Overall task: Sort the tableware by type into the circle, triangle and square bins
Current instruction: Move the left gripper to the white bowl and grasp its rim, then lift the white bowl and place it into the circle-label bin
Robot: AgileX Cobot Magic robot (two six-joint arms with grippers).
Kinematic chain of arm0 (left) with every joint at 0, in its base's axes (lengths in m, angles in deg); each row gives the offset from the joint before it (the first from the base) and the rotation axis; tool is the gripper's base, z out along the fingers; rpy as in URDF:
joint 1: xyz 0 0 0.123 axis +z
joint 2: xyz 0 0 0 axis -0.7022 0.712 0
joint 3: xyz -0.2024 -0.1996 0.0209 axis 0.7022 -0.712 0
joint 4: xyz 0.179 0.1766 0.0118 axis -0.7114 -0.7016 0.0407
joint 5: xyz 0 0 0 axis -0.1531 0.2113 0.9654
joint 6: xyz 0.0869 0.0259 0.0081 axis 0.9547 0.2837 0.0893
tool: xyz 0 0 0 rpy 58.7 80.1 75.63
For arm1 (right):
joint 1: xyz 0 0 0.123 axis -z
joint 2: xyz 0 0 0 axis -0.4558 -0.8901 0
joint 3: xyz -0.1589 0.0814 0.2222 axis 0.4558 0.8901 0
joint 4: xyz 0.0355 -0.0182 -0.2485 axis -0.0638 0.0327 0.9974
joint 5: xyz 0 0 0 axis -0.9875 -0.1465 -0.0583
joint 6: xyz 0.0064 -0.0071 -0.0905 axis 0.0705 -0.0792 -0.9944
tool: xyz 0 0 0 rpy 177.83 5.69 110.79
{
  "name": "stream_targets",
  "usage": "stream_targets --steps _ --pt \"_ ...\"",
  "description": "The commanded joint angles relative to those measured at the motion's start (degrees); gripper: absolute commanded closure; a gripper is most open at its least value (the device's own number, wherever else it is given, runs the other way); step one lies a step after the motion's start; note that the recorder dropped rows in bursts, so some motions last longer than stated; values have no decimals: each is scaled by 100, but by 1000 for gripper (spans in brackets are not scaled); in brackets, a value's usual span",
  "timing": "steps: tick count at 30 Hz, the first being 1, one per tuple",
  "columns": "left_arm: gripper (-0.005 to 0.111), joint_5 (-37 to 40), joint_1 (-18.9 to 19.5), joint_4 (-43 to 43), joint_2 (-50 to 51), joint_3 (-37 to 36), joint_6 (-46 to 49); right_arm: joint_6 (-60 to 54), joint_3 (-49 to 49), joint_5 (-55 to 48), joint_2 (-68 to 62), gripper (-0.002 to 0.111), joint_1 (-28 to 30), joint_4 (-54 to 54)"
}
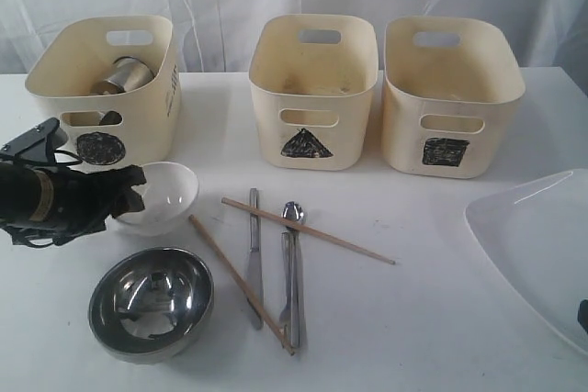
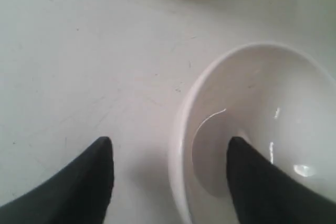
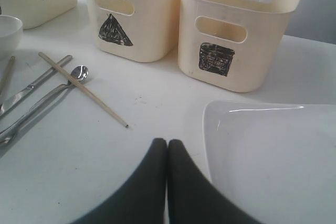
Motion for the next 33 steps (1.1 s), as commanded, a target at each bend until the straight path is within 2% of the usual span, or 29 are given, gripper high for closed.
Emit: stream_targets --steps 1,2,4,9,14,20,22,24,26,28,29,30,33 --pt "74 172 -39 -19 69 10 100 29 29 10 36 108 -10 5" --pt "89 184 -39 -21 69 10 100 29 29 10 36 108 -10 5" --pt "106 198 -39 -43 56 10 122 29 29 10 36 108 -10 5" --pt "107 162 102 -211 -286 10 178 29 29 10 36 108 -10 5" --pt "107 151 387 -388 -1271 10 189 29 29 10 36 108 -10 5" --pt "107 -718 434 -641 -2754 10 318 29 29 10 36 108 -10 5" --pt "107 -481 434 -404 -3128 77 918 29 29 10 36 108 -10 5" --pt "107 413 434 178 -3391 218 1868 29 29 10 36 108 -10 5" --pt "107 1437 434 1279 -3427 422 2981 29 29 10 36 108 -10 5" --pt "107 1964 479 2275 -3218 712 4277 29 29 10 36 108 -10 5" --pt "107 1819 533 2625 -3040 862 4855 29 29 10 36 108 -10 5" --pt "107 1354 573 2857 -2832 979 5302 29 29 10 36 108 -10 5" --pt "107 -808 616 3505 -2088 1327 6747 29 29 10 36 108 -10 5"
